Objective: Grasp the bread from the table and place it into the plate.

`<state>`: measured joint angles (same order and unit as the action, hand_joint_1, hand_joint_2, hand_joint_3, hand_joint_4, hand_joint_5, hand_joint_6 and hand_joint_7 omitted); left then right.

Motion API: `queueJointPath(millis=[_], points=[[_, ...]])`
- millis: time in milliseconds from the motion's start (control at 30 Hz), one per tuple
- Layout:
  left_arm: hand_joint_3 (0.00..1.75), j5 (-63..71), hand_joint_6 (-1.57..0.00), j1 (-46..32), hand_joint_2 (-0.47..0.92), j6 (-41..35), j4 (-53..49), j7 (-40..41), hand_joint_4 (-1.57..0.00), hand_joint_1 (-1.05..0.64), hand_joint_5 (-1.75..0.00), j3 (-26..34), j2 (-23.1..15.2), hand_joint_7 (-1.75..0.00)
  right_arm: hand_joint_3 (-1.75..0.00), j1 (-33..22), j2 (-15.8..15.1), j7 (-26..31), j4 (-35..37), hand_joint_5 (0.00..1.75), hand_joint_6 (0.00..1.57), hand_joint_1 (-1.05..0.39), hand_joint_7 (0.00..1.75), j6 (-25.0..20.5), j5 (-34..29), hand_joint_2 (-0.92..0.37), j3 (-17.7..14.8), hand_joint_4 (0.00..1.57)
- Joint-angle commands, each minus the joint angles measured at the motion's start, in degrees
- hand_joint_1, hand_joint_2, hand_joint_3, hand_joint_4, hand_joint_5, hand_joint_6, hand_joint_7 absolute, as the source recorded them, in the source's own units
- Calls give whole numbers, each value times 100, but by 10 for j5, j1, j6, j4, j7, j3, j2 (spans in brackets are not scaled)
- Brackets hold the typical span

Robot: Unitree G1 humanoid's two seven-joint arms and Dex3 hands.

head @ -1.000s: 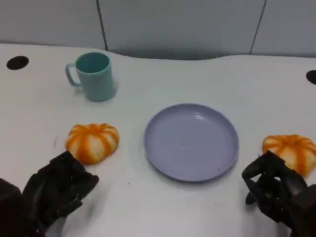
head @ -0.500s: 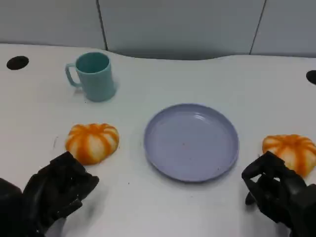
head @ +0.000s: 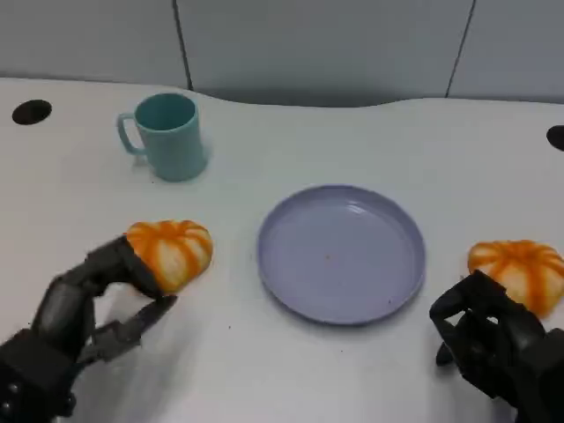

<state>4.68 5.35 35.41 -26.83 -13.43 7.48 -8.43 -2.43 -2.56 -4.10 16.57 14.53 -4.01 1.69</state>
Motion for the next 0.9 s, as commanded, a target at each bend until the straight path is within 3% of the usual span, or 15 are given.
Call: queueJointPath(millis=[33,133,200,267,300,333,367,400,433,500,633,900], points=[[30,176,-54,16,86,31,52,120,-80,-19,-175,-26,-53,-175,-33,7,0,4,7,175,38,-24,175,11,-1,-92,1,57],[29,281,-53,30,84,4,95,177,-77,-21,-175,-47,-85,-175,-33,10,3,10,13,175,38,-25,175,16,-5,-92,5,59],[23,341,-45,45,84,-9,114,195,-65,-26,-175,-64,-117,-175,-33,12,4,12,17,175,38,-25,175,18,-5,-92,7,59],[11,381,-47,58,90,-28,128,187,-44,-40,-145,-82,-150,-119,-33,13,6,12,18,175,38,-25,175,18,-4,-92,8,60],[9,399,-52,71,91,-48,137,160,-41,-44,-128,-94,-170,-91,-33,14,6,13,20,175,38,-25,175,20,-5,-92,9,60],[6,407,-51,79,91,-64,143,141,-32,-54,-91,-103,-183,-53,-33,15,6,14,22,175,38,-24,175,22,-6,-92,10,60],[3,411,-53,83,92,-76,148,129,-34,-60,-53,-111,-193,-22,-33,15,6,15,23,175,38,-24,175,24,-6,-92,11,60],[2,415,-54,92,92,-86,148,118,-36,-62,-38,-120,-202,-12,-33,15,6,15,23,175,38,-24,175,24,-6,-92,12,60],[1,427,-44,107,92,-101,139,107,-27,-70,-22,-133,-208,-5,-33,15,7,17,23,175,38,-24,175,23,-6,-92,13,60],[1,439,-30,126,92,-122,129,93,-15,-80,-9,-153,-218,-1,-33,15,8,19,23,175,38,-26,175,22,-7,-92,14,60],[9,459,-15,183,92,-157,77,51,-4,-91,-2,-203,-230,0,-33,12,9,17,12,175,38,-26,175,7,-2,-92,14,60],[12,475,-2,300,92,-196,-105,26,0,-99,0,-298,-203,0,-33,4,8,15,3,175,37,-26,175,5,1,-92,13,60]])
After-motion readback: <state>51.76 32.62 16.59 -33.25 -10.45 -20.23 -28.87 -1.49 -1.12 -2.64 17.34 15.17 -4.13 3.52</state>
